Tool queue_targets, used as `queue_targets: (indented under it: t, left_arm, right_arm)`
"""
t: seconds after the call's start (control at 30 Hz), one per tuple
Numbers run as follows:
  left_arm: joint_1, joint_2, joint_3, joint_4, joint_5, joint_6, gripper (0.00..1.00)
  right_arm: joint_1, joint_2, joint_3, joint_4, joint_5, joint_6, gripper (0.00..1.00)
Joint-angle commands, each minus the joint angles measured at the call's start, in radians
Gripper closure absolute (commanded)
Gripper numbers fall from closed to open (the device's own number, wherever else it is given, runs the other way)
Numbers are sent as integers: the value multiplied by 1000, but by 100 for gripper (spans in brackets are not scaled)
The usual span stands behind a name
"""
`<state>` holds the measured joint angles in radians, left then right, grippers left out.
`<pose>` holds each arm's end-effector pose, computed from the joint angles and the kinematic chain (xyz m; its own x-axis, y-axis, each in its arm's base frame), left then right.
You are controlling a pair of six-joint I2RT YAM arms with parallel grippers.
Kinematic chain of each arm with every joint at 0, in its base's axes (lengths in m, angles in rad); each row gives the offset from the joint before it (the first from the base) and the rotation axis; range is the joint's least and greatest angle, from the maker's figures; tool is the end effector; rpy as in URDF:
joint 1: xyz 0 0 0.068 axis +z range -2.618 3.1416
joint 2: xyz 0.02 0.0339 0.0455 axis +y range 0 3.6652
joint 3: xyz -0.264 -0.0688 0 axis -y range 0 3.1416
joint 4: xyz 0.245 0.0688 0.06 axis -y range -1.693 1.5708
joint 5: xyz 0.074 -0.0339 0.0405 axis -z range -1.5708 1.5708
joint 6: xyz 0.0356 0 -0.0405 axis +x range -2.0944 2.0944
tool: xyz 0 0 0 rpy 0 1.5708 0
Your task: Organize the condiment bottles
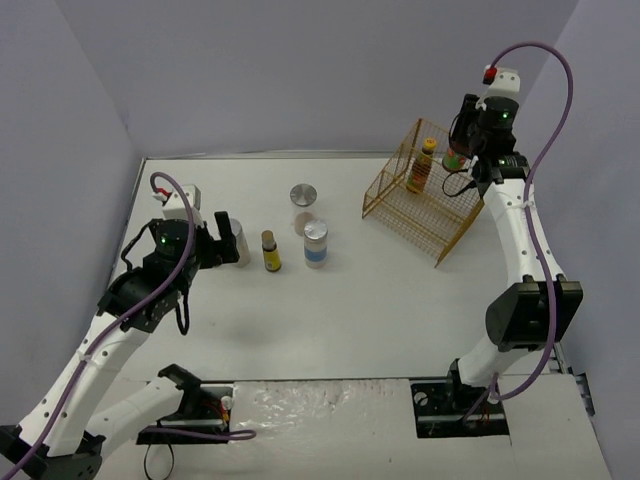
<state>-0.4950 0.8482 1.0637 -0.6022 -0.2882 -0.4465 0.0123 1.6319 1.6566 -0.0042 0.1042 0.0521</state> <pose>0.1562 -0.0728 0.3817 -0.3960 -0.2567 -0.8816 0.0586 0.9511 -0.3032 0.3890 0.0011 0.4453 0.0252 0.0521 -0.9983 0.0906 0.9944 0.0542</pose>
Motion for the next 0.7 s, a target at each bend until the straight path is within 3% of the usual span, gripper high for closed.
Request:
queue_targets:
  t: [0.0,0.67]
  left_arm:
    - [9,-9,-2,34,10,-11,3]
    - [9,23,-33,68,43,-33,3]
  right_arm:
    - [-47,-14,92,275,-26,-1,100]
    - [-89,35,-101,457,-93,3,100]
